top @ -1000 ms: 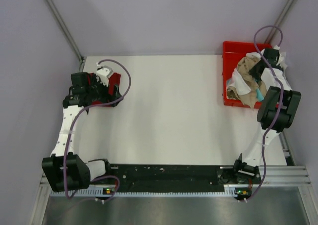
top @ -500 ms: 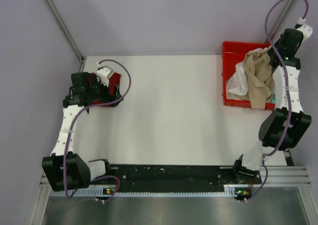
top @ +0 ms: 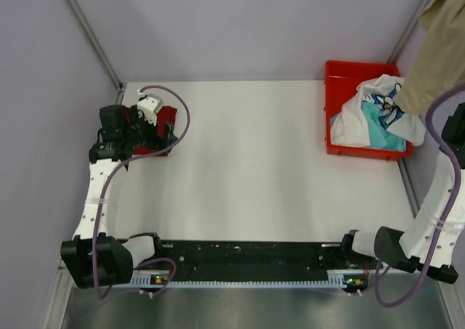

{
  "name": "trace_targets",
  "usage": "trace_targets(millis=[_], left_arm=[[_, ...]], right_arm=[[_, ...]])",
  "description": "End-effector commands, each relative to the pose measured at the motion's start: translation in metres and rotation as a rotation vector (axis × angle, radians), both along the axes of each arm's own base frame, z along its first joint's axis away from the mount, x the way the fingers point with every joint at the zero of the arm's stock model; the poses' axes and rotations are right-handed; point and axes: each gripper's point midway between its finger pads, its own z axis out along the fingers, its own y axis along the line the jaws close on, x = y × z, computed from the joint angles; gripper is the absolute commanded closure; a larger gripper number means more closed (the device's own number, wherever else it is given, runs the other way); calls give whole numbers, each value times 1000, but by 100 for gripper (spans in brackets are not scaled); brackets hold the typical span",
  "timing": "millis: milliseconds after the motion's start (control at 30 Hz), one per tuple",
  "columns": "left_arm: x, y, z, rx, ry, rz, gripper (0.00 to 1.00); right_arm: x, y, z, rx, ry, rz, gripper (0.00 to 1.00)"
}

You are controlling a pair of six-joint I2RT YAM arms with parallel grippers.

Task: Fold and stack the t-shirts
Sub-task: Grab crumpled tshirt from bin with the right arm, then move the tshirt to the center of the board

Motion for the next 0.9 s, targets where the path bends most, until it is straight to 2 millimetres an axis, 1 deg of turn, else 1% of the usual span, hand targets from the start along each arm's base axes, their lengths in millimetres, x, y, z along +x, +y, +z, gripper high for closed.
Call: trace_targets(millis=[0,67,100,133,200,233,300,333,400,433,467,500,533,600,633,667,700,733,767,800,867], left_arm=[[5,-1,43,-16,-125,12,1],[5,1,50,-13,-130,31,1],[5,4,54,-2,-139,49,1],[6,8,60,9,-152,69,1],[8,17,66,24,-161,122,1],[8,20,69,35,-170,139,1],[9,25,72,47,-176,167,1],[8,26,73,48,-176,171,1],[8,25,74,44,-175,174,1],[9,25,73,42,-171,174,1],[9,26,74,42,-171,176,1],[10,27,71,44,-165,180,1],[11,27,71,46,-163,184,1],[11,30,65,59,-156,189,1],[12,31,62,64,-151,193,1],[12,32,58,73,-149,192,1],[12,32,54,81,-145,186,1],[12,31,49,87,-138,175,1],[11,30,46,93,-135,159,1],[10,28,41,96,-124,146,1],[7,25,35,102,-110,120,1]], right_arm=[[8,104,-16,-285,49,504,100],[11,148,-34,-358,104,713,100],[14,172,-47,-393,136,818,100],[8,204,-58,-431,156,942,100],[8,246,-81,-472,212,1082,100],[9,263,-92,-487,236,1134,100],[-1,300,-117,-536,280,1274,100],[-2,313,-129,-548,305,1332,100],[-10,337,-152,-575,348,1453,100],[-9,342,-162,-570,373,1492,100],[-3,346,-177,-555,410,1519,100],[4,349,-194,-546,453,1523,100],[16,350,-212,-523,511,1492,100],[52,349,-268,-479,674,1369,100],[73,346,-305,-436,790,1294,100],[87,342,-337,-412,878,1235,100],[100,337,-373,-391,979,1185,100],[109,331,-405,-384,1067,1151,100],[120,327,-431,-389,1133,1120,100],[136,318,-451,-371,1197,1054,100],[167,301,-482,-348,1317,930,100]])
